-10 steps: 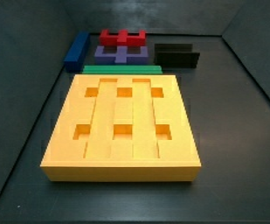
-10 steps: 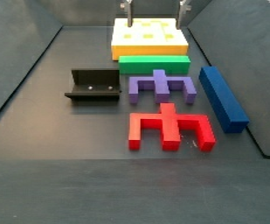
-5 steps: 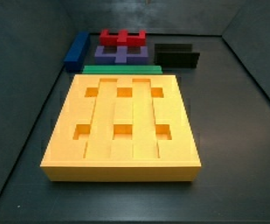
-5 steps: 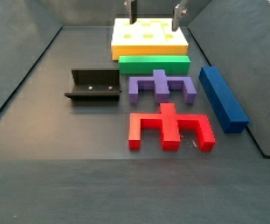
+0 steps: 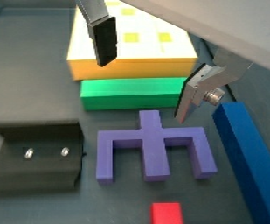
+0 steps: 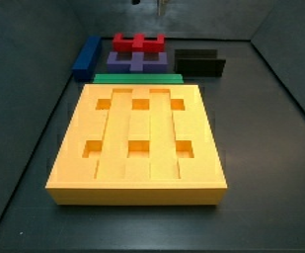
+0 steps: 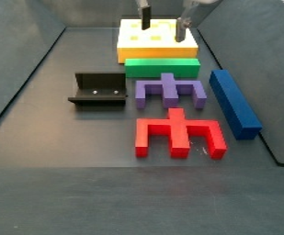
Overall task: Pick up the green object. Move up. Move to above the board. Insert the green object.
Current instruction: Pick up the green object.
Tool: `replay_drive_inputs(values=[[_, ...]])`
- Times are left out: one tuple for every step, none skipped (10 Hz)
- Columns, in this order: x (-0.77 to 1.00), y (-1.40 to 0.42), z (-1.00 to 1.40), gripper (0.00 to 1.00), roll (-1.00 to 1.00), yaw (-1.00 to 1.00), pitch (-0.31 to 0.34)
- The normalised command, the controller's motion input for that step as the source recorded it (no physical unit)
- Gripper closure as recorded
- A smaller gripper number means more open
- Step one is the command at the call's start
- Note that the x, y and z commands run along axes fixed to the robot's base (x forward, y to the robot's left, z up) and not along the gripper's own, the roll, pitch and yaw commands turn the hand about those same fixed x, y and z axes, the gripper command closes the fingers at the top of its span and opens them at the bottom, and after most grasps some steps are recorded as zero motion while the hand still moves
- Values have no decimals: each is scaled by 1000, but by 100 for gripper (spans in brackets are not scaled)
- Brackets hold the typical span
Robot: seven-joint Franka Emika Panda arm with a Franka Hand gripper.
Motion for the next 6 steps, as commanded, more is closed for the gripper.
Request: replay_drive_inputs(values=[[0, -377, -369, 0, 0, -843, -36], [0, -363, -400, 0, 0, -843, -67], [0, -320, -366, 0, -4, -843, -83], [-6, -266, -334, 0, -46, -857, -103], [0, -263, -323, 0, -46, -860, -91], [0, -294, -260, 0, -21, -866, -43]])
